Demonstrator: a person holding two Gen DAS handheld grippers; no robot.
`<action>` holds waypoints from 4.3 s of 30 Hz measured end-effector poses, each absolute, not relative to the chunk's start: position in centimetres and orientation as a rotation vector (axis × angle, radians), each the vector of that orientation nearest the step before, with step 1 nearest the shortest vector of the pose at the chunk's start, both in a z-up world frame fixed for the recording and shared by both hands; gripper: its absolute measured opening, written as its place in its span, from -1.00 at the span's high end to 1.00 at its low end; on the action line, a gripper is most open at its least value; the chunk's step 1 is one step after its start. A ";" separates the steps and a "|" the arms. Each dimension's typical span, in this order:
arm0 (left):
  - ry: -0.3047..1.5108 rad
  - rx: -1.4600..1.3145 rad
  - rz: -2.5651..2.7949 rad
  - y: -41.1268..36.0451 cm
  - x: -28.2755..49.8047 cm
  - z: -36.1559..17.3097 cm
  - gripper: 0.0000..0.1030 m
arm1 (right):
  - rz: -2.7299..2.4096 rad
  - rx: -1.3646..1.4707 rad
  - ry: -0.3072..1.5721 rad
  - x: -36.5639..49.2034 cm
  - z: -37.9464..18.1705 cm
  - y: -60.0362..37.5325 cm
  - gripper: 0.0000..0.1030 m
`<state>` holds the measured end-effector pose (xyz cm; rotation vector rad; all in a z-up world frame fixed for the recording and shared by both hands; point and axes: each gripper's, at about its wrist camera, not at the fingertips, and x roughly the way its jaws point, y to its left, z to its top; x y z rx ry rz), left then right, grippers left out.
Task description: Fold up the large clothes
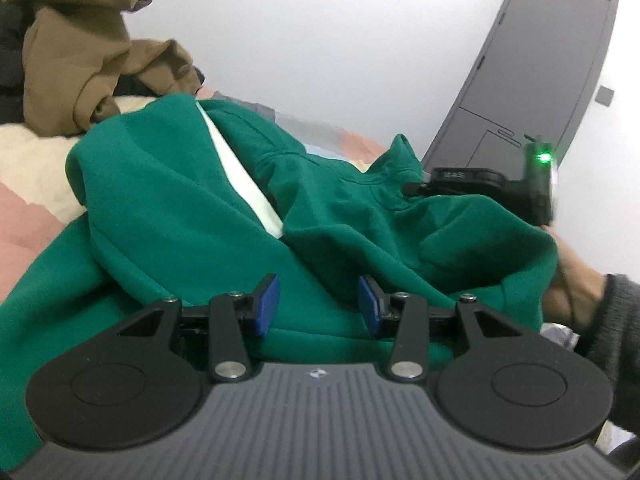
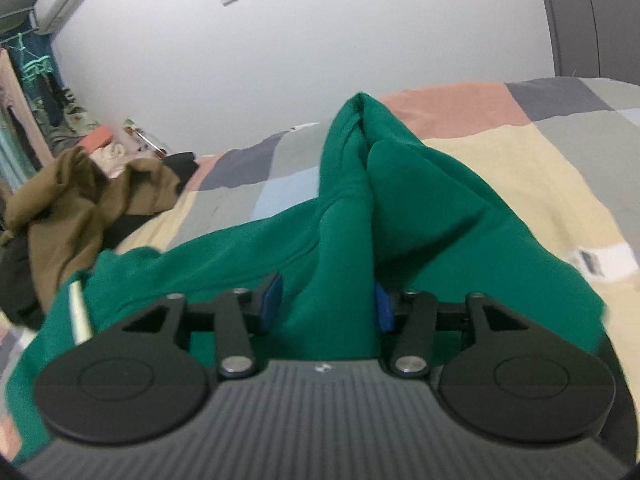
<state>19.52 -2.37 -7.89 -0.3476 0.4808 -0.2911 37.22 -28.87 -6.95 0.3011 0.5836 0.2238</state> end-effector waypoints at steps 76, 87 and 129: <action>0.746 -0.724 0.149 13.3 11.6 -9.7 -0.32 | -0.136 0.871 0.903 15.0 -11.5 -40.2 -0.77; 0.653 -1.007 -0.119 12.9 10.2 -10.1 -0.47 | 0.183 1.031 0.799 14.4 -9.4 -38.4 -0.77; 0.660 -1.031 -0.323 12.2 2.1 -0.9 0.81 | 0.317 1.041 0.655 9.0 -1.0 -41.1 0.82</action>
